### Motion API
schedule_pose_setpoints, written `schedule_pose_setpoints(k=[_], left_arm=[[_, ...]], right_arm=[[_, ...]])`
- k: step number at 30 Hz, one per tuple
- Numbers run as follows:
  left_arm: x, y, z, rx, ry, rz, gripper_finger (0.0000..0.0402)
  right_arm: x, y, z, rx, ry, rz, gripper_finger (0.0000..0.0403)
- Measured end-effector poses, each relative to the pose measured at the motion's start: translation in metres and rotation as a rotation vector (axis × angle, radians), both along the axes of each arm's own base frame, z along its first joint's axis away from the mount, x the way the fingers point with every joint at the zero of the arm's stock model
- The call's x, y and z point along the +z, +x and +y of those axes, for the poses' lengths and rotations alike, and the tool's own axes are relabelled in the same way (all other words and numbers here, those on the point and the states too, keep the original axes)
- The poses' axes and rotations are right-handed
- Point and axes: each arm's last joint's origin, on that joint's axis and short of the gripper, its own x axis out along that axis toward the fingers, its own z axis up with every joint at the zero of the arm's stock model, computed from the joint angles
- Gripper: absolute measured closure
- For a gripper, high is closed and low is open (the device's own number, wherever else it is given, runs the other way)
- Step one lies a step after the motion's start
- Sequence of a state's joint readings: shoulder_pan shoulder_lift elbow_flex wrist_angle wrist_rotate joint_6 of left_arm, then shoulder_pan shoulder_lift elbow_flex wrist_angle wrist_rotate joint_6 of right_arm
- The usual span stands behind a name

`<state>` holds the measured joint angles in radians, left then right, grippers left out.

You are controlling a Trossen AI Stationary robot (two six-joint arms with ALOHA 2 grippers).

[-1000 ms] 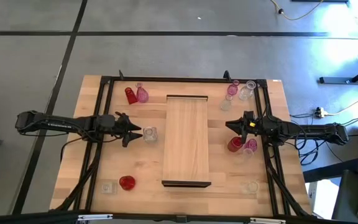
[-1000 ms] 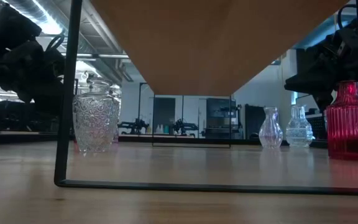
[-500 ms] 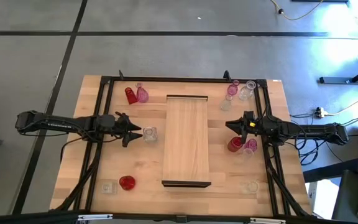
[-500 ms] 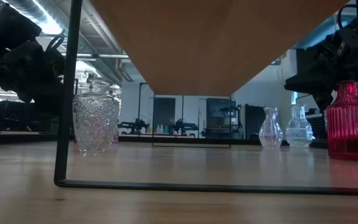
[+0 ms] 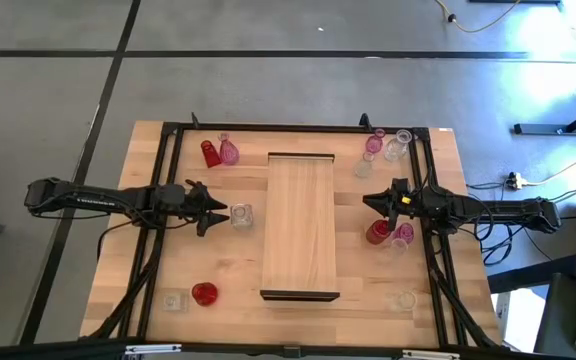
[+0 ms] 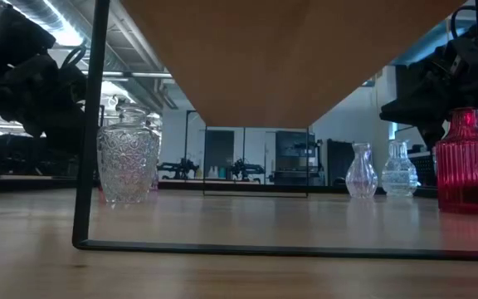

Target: Sort vases onto shelf

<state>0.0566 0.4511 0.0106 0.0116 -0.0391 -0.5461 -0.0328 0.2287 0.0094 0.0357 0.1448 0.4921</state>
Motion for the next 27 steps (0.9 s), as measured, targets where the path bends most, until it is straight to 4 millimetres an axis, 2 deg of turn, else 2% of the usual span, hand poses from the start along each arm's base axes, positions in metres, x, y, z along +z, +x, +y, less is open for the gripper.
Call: schedule_pose_setpoints(k=[27], left_arm=[[0.0001,0.0,0.0007,0.024,0.011,0.0,0.017]], right_arm=[[0.0,0.0,0.0,-0.001,0.0,0.0,0.0349]])
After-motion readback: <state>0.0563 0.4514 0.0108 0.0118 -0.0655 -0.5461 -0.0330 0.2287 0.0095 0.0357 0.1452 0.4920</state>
